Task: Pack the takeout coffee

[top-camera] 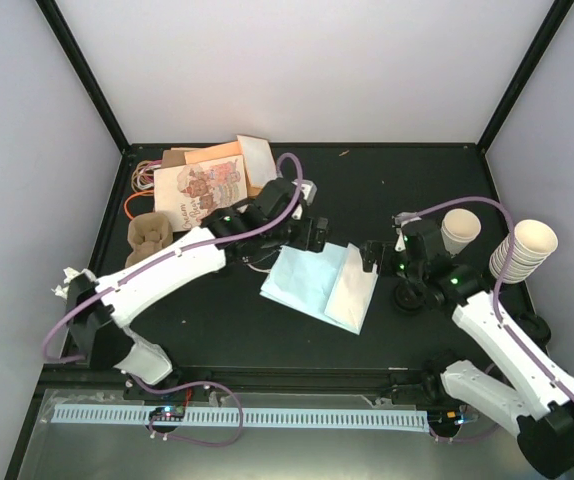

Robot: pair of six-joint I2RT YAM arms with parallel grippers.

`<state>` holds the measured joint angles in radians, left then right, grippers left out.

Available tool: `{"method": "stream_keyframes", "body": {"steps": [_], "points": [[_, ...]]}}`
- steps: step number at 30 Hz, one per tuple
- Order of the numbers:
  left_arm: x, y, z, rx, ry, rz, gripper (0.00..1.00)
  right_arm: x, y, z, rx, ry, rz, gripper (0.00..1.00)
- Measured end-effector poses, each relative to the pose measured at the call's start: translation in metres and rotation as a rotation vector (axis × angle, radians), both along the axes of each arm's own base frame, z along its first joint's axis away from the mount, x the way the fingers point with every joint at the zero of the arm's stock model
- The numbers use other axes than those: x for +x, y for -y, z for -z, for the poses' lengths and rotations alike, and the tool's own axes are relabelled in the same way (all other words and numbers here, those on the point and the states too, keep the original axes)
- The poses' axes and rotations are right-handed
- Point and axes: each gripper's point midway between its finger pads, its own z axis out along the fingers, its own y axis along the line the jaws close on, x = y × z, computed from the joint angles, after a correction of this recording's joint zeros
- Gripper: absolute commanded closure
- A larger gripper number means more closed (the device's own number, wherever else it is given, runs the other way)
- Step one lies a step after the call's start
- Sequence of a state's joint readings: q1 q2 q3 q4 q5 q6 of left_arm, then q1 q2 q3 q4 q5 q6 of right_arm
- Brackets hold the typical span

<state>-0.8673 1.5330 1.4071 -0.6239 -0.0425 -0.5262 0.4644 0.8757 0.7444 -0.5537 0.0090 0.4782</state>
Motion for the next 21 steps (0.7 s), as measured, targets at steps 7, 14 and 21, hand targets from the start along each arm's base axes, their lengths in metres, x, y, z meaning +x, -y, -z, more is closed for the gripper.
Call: {"method": "stream_keyframes", "body": {"steps": [7,14,21], "points": [[0.005,-0.062,0.005,0.056,0.053,-0.074,0.03,0.004,0.000,0.031,-0.052,-0.144,0.069,0.00],[0.009,-0.107,0.056,0.119,-0.047,-0.079,0.05,0.000,-0.005,0.036,-0.069,-0.156,0.094,0.00],[0.000,-0.102,0.071,0.100,-0.078,-0.003,0.05,0.002,-0.009,0.044,-0.069,-0.181,0.107,0.00]]}}
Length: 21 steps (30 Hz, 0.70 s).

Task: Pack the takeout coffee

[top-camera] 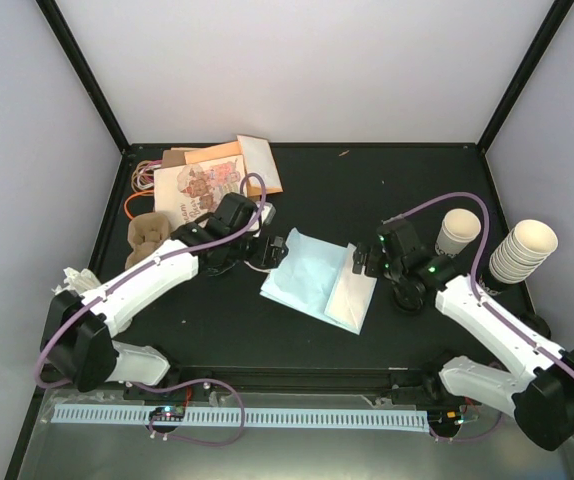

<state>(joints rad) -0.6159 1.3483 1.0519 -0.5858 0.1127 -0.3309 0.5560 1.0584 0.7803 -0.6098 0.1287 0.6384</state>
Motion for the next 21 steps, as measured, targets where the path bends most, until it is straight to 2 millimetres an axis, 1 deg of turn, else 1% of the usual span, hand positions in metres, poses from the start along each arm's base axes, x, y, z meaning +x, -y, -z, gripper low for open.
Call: {"method": "stream_keyframes", "body": {"steps": [3,6,11,13,15,21], "points": [[-0.005,0.005,0.010,-0.036,-0.025,0.037,0.06,0.001,0.000,0.006,-0.002,-0.022,0.014,0.00],[-0.008,0.011,0.021,-0.056,-0.057,0.063,0.10,0.001,0.000,0.017,-0.017,-0.064,0.034,0.02],[-0.001,0.017,0.048,-0.036,-0.108,0.072,0.16,0.001,0.000,0.028,-0.032,-0.113,0.051,0.05],[0.001,0.017,0.059,-0.019,-0.132,0.071,0.19,0.001,-0.001,0.029,-0.028,-0.120,0.055,0.05],[0.003,0.018,0.069,-0.001,-0.157,0.071,0.20,0.000,-0.001,0.030,-0.021,-0.125,0.057,0.05],[0.020,0.026,0.083,0.020,-0.188,0.062,0.21,0.001,-0.003,0.030,-0.012,-0.126,0.060,0.06]]}}
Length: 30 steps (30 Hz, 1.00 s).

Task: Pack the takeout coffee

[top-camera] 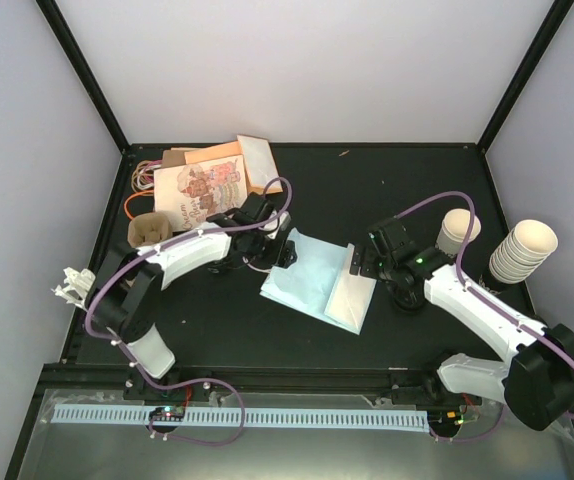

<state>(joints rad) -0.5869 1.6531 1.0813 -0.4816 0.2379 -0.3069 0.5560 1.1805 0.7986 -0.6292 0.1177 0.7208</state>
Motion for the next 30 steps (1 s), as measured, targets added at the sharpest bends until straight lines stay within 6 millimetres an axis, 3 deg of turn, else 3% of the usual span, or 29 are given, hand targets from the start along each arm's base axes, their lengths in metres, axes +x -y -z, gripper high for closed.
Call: {"method": "stream_keyframes", "body": {"steps": [4,8,16,18,23,30], "points": [[0.011,0.003,0.010,-0.002,-0.034,-0.008,0.26,0.001,-0.001,-0.004,0.012,0.016,-0.002,0.06],[0.019,0.003,0.014,0.000,-0.058,-0.016,0.39,0.001,-0.002,-0.009,0.028,0.037,-0.004,0.06],[0.013,0.010,0.014,-0.043,-0.097,0.007,0.55,0.002,-0.002,-0.012,0.034,0.049,-0.007,0.06],[0.012,0.012,0.016,-0.050,-0.109,0.010,0.63,0.001,-0.003,-0.012,0.035,0.048,-0.009,0.06],[0.010,0.013,0.022,-0.054,-0.136,0.011,0.97,0.001,-0.003,-0.012,0.034,0.049,-0.012,0.06],[0.006,0.009,0.019,-0.043,-0.141,0.010,0.98,0.001,-0.003,-0.013,0.033,0.050,-0.016,0.05]]}}
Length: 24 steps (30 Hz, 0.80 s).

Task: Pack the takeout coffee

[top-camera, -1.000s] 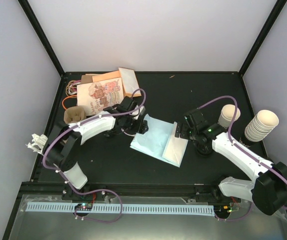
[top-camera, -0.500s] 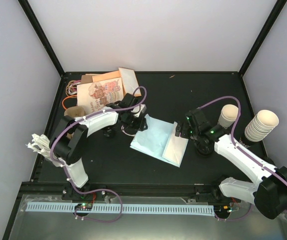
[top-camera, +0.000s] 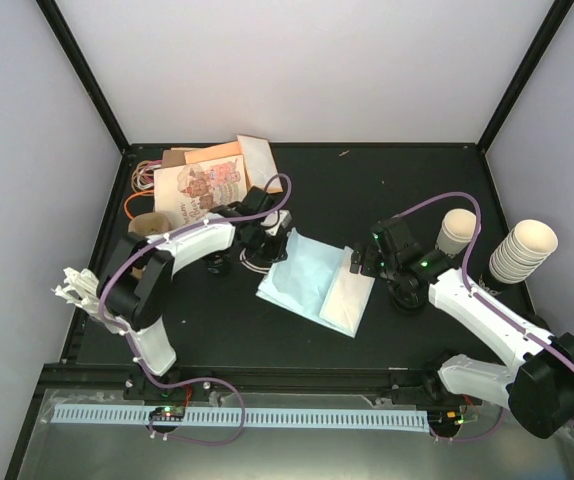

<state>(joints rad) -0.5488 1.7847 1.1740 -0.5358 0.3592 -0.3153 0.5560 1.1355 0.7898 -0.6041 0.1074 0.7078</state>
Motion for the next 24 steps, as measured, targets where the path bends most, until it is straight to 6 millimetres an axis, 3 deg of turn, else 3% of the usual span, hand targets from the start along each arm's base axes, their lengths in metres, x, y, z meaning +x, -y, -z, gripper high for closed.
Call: {"method": "stream_keyframes", "body": {"steps": [4,16,20,24], "points": [[-0.004,-0.004,-0.021,-0.006,0.029,-0.004,0.98,0.000,-0.001,0.000,0.003,0.000,-0.006,0.05],[-0.012,-0.019,-0.129,-0.085,0.239,-0.031,0.98,-0.001,-0.012,-0.006,0.035,0.007,-0.070,0.02],[-0.016,-0.028,-0.152,-0.088,0.297,-0.049,0.99,-0.001,-0.024,-0.022,0.103,0.057,-0.124,0.02],[-0.019,-0.034,-0.163,-0.081,0.333,-0.065,0.98,-0.005,-0.043,-0.045,0.221,0.136,-0.211,0.02]]}}
